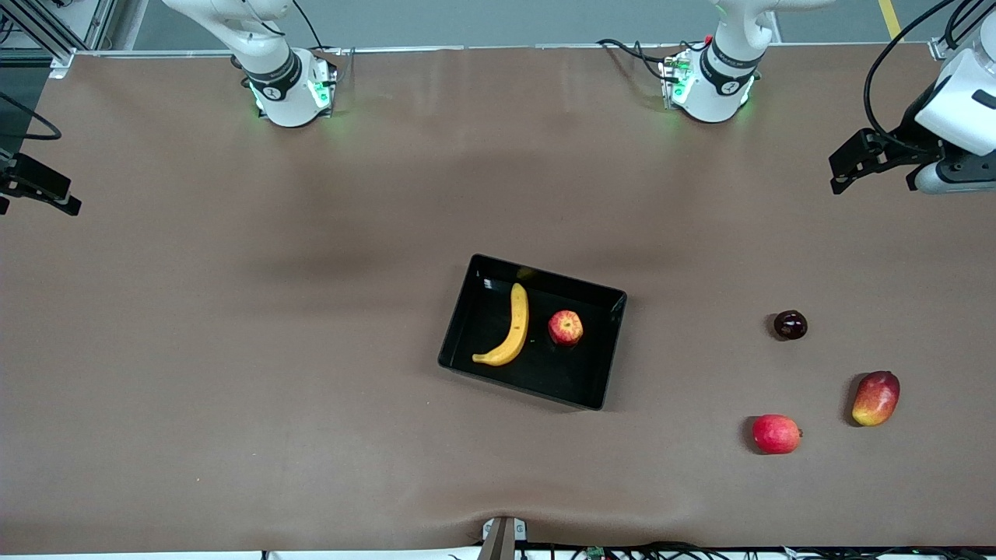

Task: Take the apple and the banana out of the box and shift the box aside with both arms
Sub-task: 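Move the left gripper from rest toward the black tray, then lower the left gripper into the tray and grasp the red apple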

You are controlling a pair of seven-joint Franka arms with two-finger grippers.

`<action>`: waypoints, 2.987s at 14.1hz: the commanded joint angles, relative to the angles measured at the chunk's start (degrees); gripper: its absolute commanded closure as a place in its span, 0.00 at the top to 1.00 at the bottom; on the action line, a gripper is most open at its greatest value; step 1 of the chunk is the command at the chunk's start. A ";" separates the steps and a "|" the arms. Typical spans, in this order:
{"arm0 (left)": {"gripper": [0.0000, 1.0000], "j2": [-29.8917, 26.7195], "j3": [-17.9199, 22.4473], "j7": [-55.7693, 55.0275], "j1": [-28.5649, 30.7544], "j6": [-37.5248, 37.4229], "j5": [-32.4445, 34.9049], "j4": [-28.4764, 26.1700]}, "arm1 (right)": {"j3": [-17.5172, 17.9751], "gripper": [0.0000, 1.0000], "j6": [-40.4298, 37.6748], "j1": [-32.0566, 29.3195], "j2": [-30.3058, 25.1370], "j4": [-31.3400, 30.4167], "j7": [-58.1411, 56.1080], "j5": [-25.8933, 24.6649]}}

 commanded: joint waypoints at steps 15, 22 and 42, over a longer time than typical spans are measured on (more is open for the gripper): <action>1.00 8.63 -9.69 -5.89 -1.43 4.86 -0.01 1.04 | 0.51 1.00 -0.38 -0.99 -0.23 -0.04 0.98 0.92; 1.00 23.30 -15.07 -31.46 -13.01 17.50 7.80 0.87 | 0.51 1.00 0.15 -1.08 -0.06 0.39 0.55 0.92; 0.83 48.81 -13.67 -57.35 -15.93 49.43 16.68 1.13 | 0.60 1.00 -0.55 -0.38 0.82 1.01 0.80 0.66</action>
